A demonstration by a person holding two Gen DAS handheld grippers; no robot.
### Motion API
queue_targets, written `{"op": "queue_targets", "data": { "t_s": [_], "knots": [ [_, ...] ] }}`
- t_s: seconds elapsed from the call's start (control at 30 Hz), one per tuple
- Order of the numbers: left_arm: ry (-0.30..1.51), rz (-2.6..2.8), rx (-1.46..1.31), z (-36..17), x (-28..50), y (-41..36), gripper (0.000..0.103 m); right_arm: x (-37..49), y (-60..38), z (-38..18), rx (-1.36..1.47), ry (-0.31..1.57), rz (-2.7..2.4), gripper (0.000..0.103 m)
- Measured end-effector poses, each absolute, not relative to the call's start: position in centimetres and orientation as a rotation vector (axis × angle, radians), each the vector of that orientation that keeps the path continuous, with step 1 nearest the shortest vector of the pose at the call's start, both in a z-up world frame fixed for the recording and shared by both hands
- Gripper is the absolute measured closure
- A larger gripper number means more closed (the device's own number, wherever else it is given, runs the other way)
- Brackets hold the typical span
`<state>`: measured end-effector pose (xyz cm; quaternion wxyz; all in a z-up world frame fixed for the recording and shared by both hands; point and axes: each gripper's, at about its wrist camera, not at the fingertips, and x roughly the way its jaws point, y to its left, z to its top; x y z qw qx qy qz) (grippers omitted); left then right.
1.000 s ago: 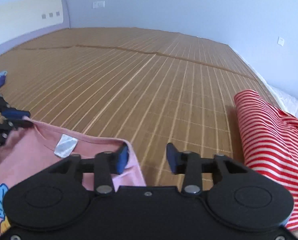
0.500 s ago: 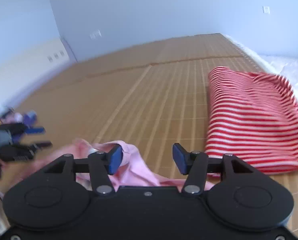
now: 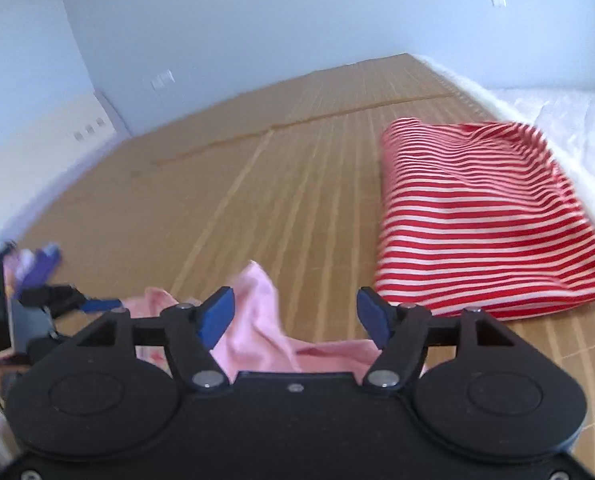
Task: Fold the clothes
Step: 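Lay the sweatshirt flat on the mat and open both tools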
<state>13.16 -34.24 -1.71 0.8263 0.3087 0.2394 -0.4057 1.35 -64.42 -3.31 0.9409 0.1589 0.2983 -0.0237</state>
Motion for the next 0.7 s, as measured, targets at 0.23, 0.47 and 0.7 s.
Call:
{"op": "queue_targets", "data": {
  "t_s": [0.23, 0.47, 0.7],
  "knots": [
    [0.516, -0.682, 0.576, -2.0, 16.7, -29.2, 0.042, 1.0, -64.0, -3.5, 0.291, 0.658, -0.046, 0.032],
    [0.503, -0.511, 0.550, -1.9, 19.3, -25.3, 0.042, 1.6, -63.9, -5.2, 0.300, 0.740, -0.125, 0.032],
    [0.496, -0.574, 0.588, 0.4, 15.2, -23.5, 0.042, -1.0, -63.8, -7.5, 0.284, 0.796, -0.178, 0.036]
  ]
}}
